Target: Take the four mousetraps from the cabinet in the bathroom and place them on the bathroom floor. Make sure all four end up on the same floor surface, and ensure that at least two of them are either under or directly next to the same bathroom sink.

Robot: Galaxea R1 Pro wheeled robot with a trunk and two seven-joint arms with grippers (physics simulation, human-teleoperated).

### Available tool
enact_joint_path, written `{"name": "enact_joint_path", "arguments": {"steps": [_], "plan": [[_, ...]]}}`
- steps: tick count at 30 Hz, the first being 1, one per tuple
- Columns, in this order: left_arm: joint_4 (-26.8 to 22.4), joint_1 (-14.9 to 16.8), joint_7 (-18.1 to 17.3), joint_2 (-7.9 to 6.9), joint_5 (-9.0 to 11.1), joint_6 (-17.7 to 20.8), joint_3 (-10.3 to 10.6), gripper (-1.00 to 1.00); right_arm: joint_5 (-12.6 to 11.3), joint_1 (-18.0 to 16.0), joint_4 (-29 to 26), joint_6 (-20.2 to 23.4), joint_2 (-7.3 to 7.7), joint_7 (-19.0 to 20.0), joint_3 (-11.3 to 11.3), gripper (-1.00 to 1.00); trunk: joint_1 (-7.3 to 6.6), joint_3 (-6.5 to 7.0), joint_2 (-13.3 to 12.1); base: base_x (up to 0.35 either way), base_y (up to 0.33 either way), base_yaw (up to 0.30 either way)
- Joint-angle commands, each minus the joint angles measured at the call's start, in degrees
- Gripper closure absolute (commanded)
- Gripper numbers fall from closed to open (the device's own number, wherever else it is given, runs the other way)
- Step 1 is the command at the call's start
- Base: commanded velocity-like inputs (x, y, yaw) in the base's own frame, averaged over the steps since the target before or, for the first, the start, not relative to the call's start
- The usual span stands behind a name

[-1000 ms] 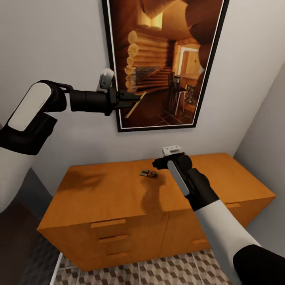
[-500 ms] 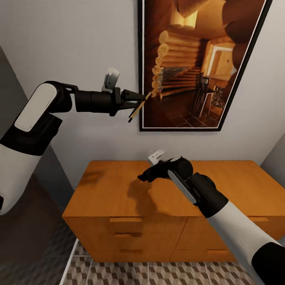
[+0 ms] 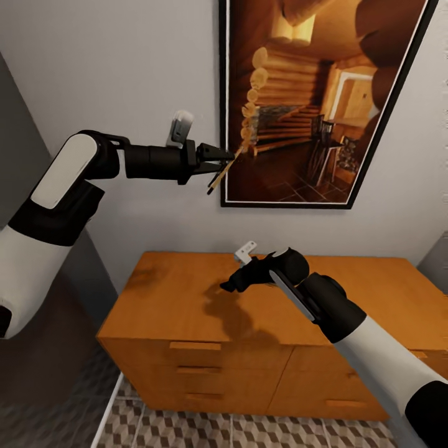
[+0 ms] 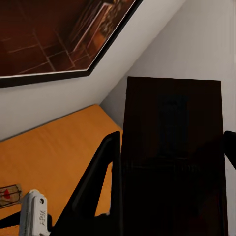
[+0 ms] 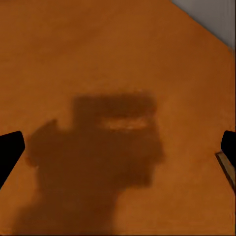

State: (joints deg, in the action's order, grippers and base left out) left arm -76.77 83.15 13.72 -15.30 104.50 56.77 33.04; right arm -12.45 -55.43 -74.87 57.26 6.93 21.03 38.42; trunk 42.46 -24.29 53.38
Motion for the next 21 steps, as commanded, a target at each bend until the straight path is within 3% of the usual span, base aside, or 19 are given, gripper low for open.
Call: {"name": "enact_joint_path", "arguments": {"steps": [1,15,20,21], "plan": [[0.07,0.0,0.08,0.18,-0.15,0.01,0.0,1.0,0.19,-0.01,0.0,-0.03,0.0,-0.01,0.07,-1.0,0.0,0.0,0.0,0.085,-0.274,0.002],[0.38,-0.06,0.13,1.4,-0.34,-0.08,0.09,1.0,2.17,0.06,-1.6,-0.12,0.07,-0.07,0.17,-1.0,0.0,0.0,0.0,0.181,-0.271,0.0],[0.39,-0.33,0.15,1.41,-0.39,-0.08,0.14,1.0,13.94,0.05,-0.96,0.33,-0.19,-0.02,0.14,-1.0,0.0,0.0,0.0,0.098,-0.102,0.0],[0.39,-0.37,0.16,1.41,-0.4,-0.08,0.14,1.0,15.15,0.03,-0.77,0.36,-0.2,0.01,0.15,-1.0,0.0,0.0,0.0,0.025,-0.026,0.0]]}}
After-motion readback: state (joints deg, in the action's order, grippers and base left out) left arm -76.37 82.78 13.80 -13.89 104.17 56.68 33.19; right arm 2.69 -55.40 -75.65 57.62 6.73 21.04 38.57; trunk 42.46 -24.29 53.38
